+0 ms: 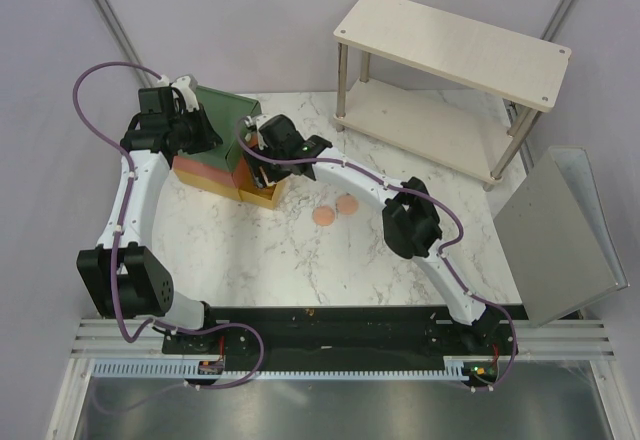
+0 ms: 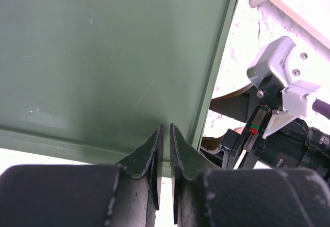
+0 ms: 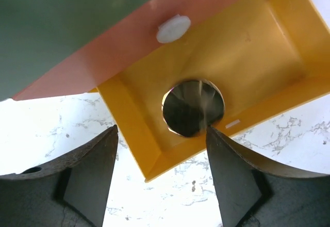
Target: Organize the makeup
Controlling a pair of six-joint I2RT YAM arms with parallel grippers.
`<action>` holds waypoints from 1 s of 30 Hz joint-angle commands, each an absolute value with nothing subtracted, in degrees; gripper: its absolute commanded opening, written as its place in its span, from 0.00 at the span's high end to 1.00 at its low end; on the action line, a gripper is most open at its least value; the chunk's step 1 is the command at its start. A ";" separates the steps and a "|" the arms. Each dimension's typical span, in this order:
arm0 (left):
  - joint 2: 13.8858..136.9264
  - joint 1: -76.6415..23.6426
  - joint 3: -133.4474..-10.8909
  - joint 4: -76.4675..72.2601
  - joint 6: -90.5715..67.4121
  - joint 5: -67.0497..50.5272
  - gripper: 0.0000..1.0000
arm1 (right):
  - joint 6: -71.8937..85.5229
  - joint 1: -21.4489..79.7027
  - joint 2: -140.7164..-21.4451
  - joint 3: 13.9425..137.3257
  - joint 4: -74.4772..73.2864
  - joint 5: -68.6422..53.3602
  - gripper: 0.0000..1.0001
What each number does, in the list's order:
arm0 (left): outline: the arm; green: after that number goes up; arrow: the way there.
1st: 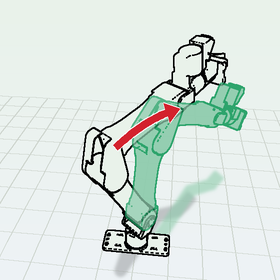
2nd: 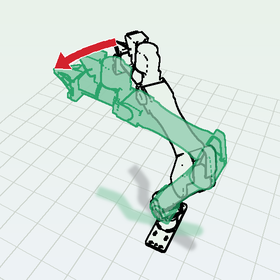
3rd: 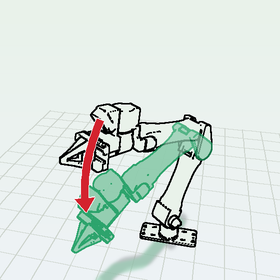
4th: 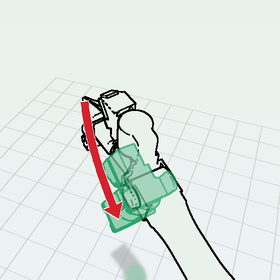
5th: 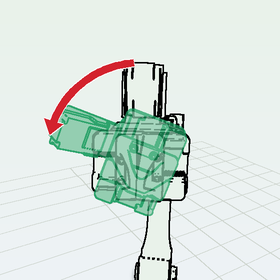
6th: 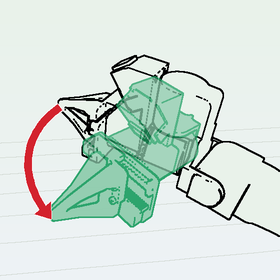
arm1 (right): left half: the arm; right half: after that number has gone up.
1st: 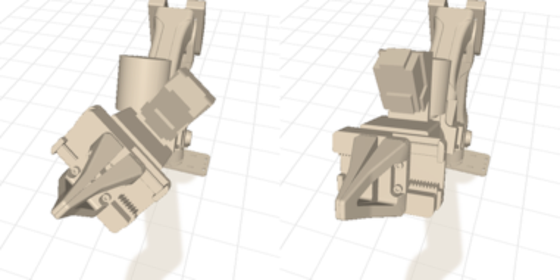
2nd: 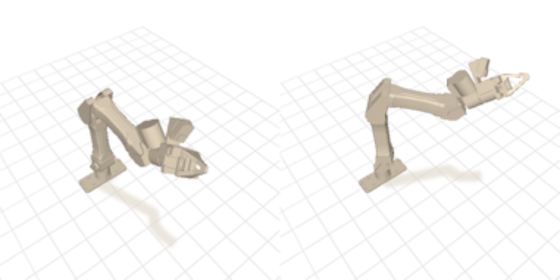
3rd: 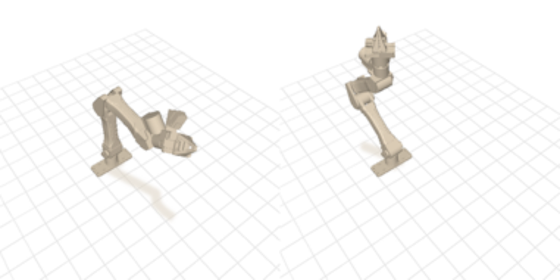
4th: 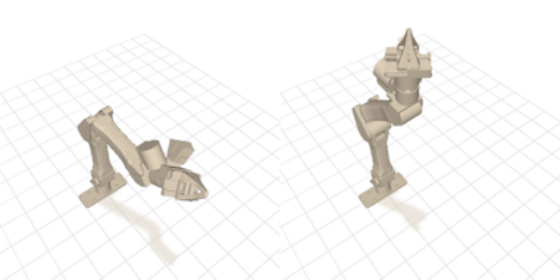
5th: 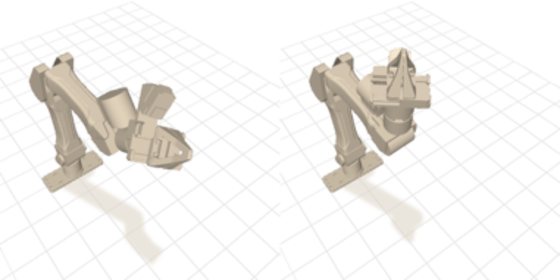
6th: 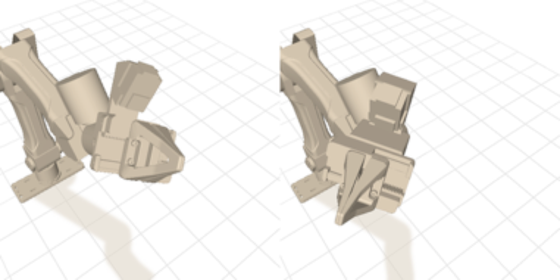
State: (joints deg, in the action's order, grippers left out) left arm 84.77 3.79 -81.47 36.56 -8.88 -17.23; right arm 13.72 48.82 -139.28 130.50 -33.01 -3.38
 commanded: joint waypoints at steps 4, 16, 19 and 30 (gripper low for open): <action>85.08 3.87 -79.45 44.21 -8.00 -18.10 0.82 | 13.01 46.23 -127.63 121.22 -29.97 3.51 0.23; 85.52 3.87 -79.37 44.12 -7.91 -18.46 0.82 | 12.04 38.41 -115.93 96.08 -29.09 5.62 0.30; 85.52 3.87 -79.28 44.12 -7.91 -18.63 0.82 | 12.65 37.71 -115.49 91.33 -28.48 6.59 0.33; 84.90 3.87 -78.05 44.21 -7.73 -18.02 0.82 | 15.29 37.53 -118.39 87.37 -27.60 5.18 0.45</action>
